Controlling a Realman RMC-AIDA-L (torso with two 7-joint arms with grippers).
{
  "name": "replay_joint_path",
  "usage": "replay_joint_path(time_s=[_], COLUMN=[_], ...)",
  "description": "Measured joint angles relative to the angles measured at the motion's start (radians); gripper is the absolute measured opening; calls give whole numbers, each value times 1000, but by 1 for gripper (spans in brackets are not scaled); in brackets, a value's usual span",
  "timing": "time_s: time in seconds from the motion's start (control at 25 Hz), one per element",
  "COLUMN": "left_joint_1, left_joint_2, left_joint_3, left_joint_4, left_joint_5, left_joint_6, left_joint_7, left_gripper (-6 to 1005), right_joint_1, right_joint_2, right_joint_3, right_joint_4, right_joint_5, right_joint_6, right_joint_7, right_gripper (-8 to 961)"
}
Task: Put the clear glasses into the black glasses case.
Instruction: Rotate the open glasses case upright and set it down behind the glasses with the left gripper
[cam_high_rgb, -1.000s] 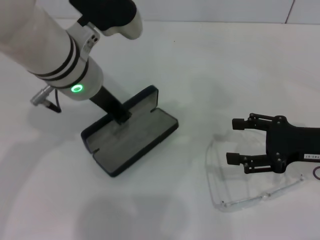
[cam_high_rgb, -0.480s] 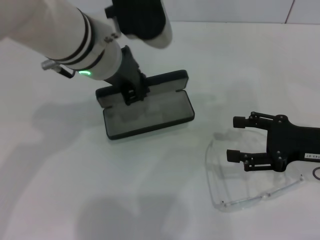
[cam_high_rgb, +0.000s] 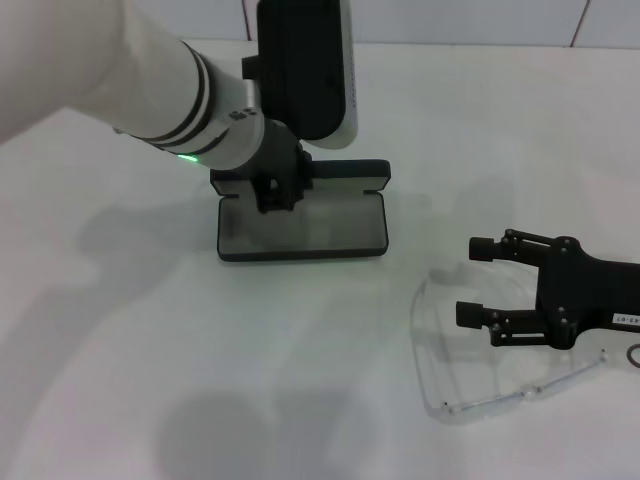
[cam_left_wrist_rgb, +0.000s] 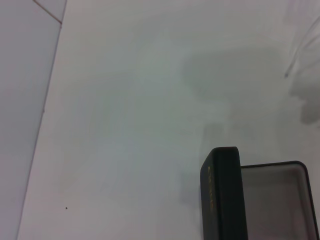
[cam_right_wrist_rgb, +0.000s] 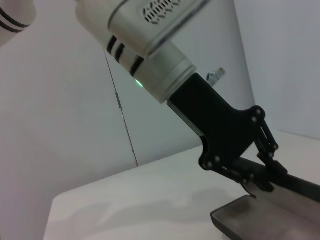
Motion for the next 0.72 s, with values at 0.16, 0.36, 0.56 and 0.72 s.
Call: replay_joint_path(time_s=[0.16,0.36,0.56,0.72], left_joint_1=[-6,-1,1,2], left_joint_2=[0,0,0,0], left_joint_3=[15,15,17,18], left_joint_4=[-34,-40,-53,-62], left_joint_5=[11,0,-6,-6], left_joint_6=[-54,-90,-91,-90], left_joint_7=[1,-9,-3,-3], left_gripper=[212,213,215,216], right_joint_1=[-6,-10,-6,-4], right_joint_2=[-1,-2,-2,-2], right_joint_3=[2,2,2,1], right_joint_4=[5,5,5,5], right_joint_5=[15,22,23,23], right_joint_6=[-7,-7,-8,-10], right_joint_7=[0,0,0,0], right_gripper=[873,872,872,872])
